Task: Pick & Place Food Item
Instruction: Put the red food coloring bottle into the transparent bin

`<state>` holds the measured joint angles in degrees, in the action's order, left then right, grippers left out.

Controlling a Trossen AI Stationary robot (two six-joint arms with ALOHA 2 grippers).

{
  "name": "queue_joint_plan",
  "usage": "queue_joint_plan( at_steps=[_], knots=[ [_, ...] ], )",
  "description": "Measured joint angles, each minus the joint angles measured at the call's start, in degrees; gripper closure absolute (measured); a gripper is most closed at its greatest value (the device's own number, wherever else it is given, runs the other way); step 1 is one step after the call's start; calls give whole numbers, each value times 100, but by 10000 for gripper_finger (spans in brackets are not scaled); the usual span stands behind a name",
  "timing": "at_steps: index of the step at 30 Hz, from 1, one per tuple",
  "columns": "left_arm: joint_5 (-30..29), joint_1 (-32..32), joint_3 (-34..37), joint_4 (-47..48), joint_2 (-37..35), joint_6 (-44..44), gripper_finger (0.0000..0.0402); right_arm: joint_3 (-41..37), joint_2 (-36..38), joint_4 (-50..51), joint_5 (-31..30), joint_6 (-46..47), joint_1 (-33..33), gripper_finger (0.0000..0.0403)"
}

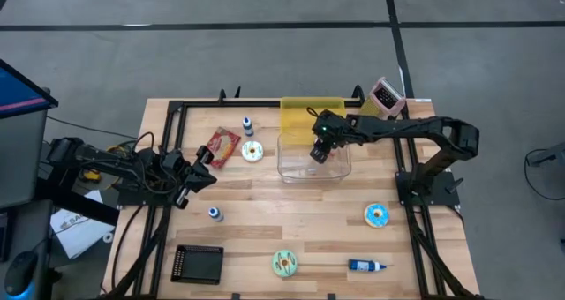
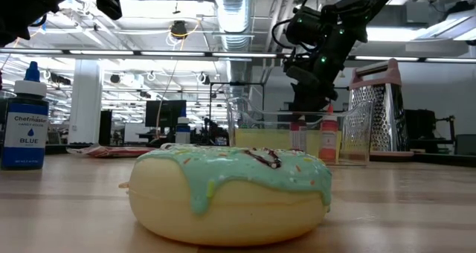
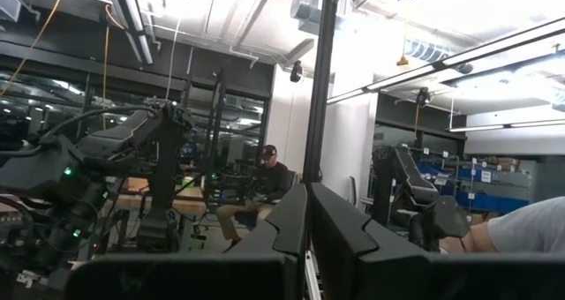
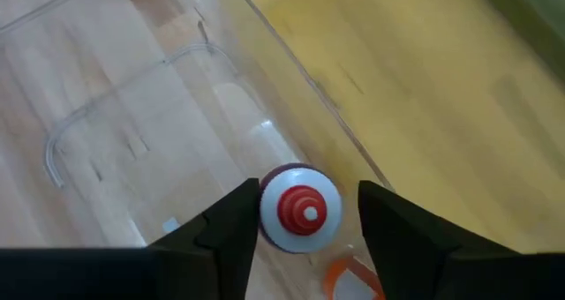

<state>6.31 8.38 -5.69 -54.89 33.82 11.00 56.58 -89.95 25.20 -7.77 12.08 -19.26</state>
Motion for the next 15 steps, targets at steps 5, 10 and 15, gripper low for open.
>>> queue_joint_plan(
  at_steps=[5, 10, 15],
  knots=[
    [0, 0, 0, 0, -2, -2, 390, -4, -2, -41, 0, -4, 11, 237],
    [0, 0, 0, 2, 0, 0, 390, -4, -2, -84, 20, -4, 11, 252],
    [0, 0, 0, 1, -1, 0, 390, -2, 86, -176, 15, -8, 21, 255]
  ],
)
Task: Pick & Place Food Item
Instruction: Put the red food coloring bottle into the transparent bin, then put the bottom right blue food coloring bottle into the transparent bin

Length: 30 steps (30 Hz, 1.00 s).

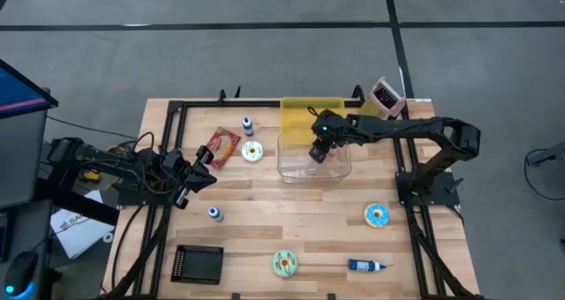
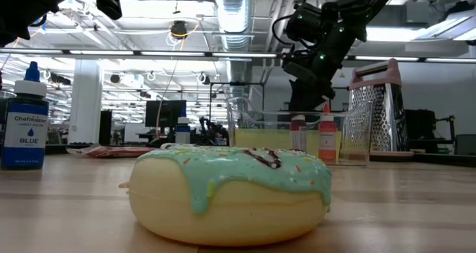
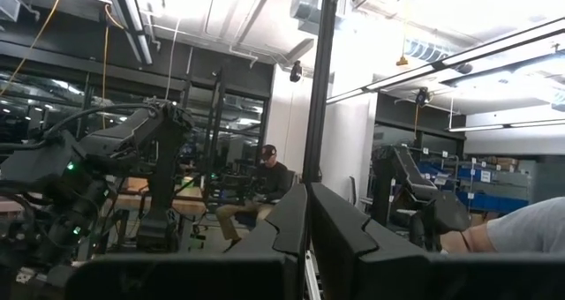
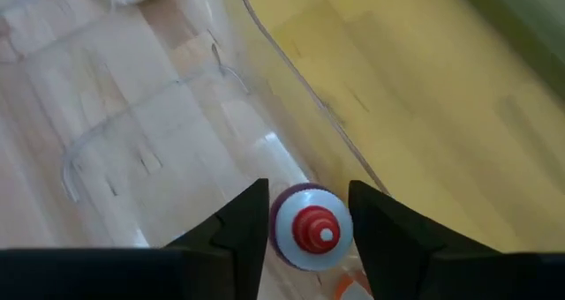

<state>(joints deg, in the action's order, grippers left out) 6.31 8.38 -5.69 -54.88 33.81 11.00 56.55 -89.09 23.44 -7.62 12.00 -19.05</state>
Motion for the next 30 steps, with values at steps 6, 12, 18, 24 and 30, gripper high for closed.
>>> queue_joint_plan(
  at_steps=[6, 12, 18, 24, 30],
  knots=[
    [0, 0, 0, 9, -1, -1, 390, 5, 142, -11, -290, -86, 69, 255],
    [-7, 0, 0, 51, -1, 0, 390, 6, 442, -235, -301, -154, 227, 255],
    [-32, 2, 0, 128, 3, -2, 390, 11, 862, -644, -290, -440, 573, 259],
    [-31, 0, 0, 202, -1, 7, 390, 13, 1272, -911, -157, -619, 1120, 259],
    [-28, 2, 0, 560, 132, 114, 390, 15, 1597, -836, 28, -658, 1774, 261]
  ],
)
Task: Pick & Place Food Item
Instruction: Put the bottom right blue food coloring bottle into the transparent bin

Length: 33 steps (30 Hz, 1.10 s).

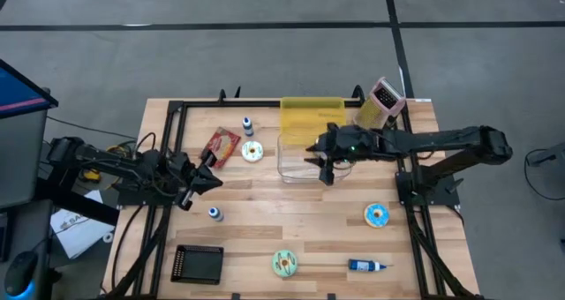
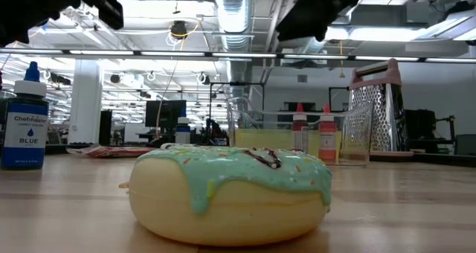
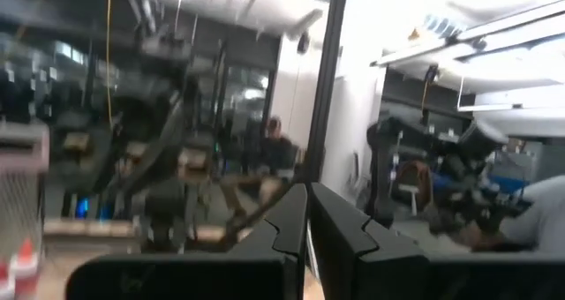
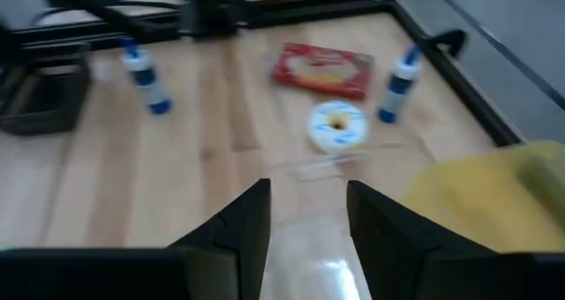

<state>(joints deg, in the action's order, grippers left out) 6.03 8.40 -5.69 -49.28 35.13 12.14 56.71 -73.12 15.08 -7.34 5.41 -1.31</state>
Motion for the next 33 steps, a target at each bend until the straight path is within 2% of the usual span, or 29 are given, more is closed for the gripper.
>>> queue_joint_plan(
  at_steps=[4, 9, 14, 17, 20, 23, 27, 33],
  knots=[
    [2, 0, 0, 460, 175, 186, 390, 0, 139, 137, -6, 127, 390, 261],
    [2, 2, -56, 353, 441, 271, 390, 2, 235, 503, -19, 321, 861, 261],
    [97, 288, -449, -167, 659, -681, 390, 0, 355, 1470, -352, 969, 1299, 262],
    [168, 461, -737, -183, 701, -1414, 390, 2, 354, 2366, -561, 1794, 1451, 262],
    [143, 467, -920, -167, 728, -2159, 390, 0, 294, 3196, -428, 2784, 1565, 262],
    [-274, 398, -1119, -192, 722, -2883, 390, -11, 236, 3562, -119, 3507, 1909, 262],
    [-1059, 281, -1310, -168, 726, -3297, 390, -9, 142, 3576, 25, 4074, 2616, 262],
    [-1198, 19, -1403, -169, 661, -3742, 388, 0, -160, 3604, 66, 5353, 3930, 262]
  ],
)
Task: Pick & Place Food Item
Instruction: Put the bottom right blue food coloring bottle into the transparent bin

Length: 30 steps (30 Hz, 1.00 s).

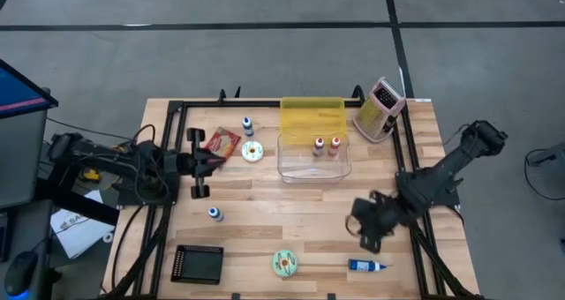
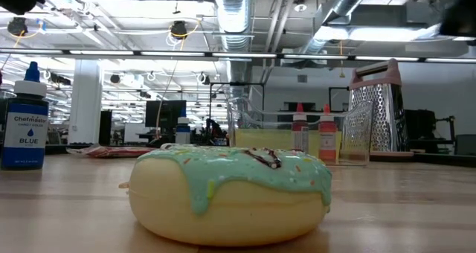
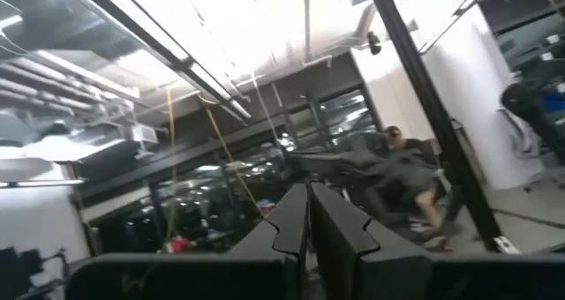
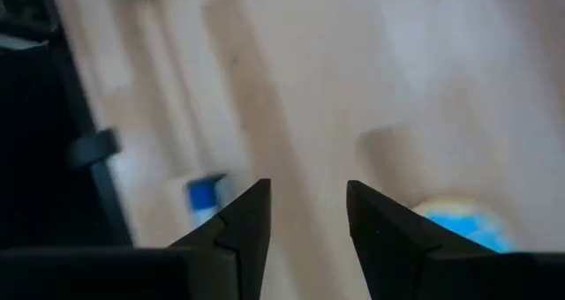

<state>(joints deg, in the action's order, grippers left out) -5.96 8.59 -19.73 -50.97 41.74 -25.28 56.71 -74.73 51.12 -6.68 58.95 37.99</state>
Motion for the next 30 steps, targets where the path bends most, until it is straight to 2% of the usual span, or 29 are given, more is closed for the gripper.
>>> queue_joint_plan(
  at_steps=[7, 12, 17, 23, 30],
  knots=[
    [46, -172, 0, -19, -48, 0, 349, -2, -702, -44, -49, 2044, 1163, 262],
    [435, -172, 0, -24, -44, 31, 308, -4, -1246, -201, 177, 2989, 1793, 262],
    [448, -127, 0, -17, -43, 275, 275, 37, -1511, -486, 260, 3732, 2328, 262],
    [449, 37, 1, -34, 60, 551, 252, 217, -1680, -553, 235, 3927, 2745, 262],
    [450, 284, 2, -40, 260, 675, 248, 214, -2013, -640, 98, 3057, 3036, 251]
  ],
)
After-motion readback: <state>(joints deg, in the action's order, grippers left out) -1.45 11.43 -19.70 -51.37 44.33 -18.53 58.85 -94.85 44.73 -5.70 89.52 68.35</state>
